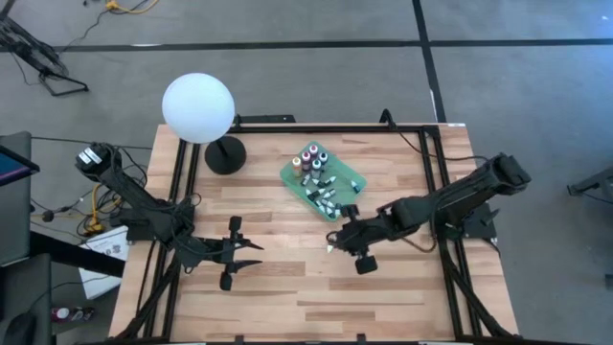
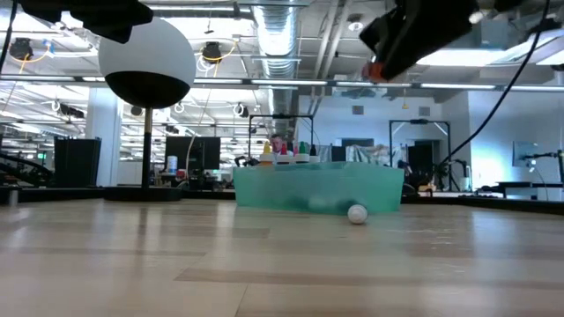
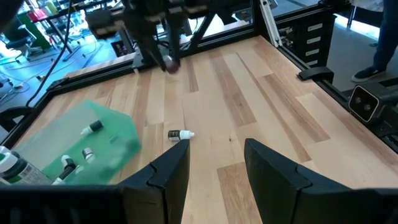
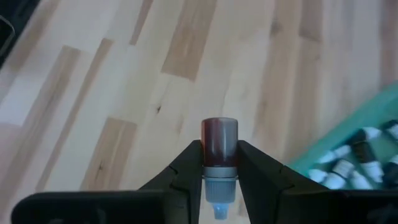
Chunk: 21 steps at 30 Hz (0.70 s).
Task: Pick & Place food coloring
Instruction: Put the small orange food coloring bottle into the green bin
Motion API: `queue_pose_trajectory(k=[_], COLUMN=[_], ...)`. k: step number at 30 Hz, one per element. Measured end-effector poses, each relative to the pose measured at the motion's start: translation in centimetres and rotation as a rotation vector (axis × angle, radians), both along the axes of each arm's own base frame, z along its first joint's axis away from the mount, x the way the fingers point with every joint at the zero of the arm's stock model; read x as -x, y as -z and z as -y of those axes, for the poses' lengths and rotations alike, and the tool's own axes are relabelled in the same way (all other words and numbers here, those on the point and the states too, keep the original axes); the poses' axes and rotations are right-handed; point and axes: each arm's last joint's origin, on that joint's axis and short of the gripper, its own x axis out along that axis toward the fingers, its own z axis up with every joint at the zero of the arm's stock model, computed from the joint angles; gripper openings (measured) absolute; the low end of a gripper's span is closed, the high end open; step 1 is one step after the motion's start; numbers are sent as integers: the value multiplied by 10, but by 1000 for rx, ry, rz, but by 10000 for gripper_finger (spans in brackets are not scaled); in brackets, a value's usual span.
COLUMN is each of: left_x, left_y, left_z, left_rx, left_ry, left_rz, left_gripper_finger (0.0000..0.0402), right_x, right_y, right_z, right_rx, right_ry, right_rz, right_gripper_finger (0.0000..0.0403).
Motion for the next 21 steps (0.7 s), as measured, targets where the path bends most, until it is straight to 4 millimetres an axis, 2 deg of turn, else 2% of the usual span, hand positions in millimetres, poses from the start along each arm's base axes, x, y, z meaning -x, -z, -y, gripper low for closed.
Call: queue_pose_trajectory(k=[10,21], left_x=[0,0], left_y=[0,0], left_z=[0,0], left_rx=[0,-6], left_ry=[0,1], left_rz=[0,1], left_gripper_finger=[148,148], right_x=[28,58], right_y=[-41,-48], right_z=[22,48], right_rx=[13,-10], right_ry=[48,158], right_rz=[116,192], right_gripper_finger=[82,82])
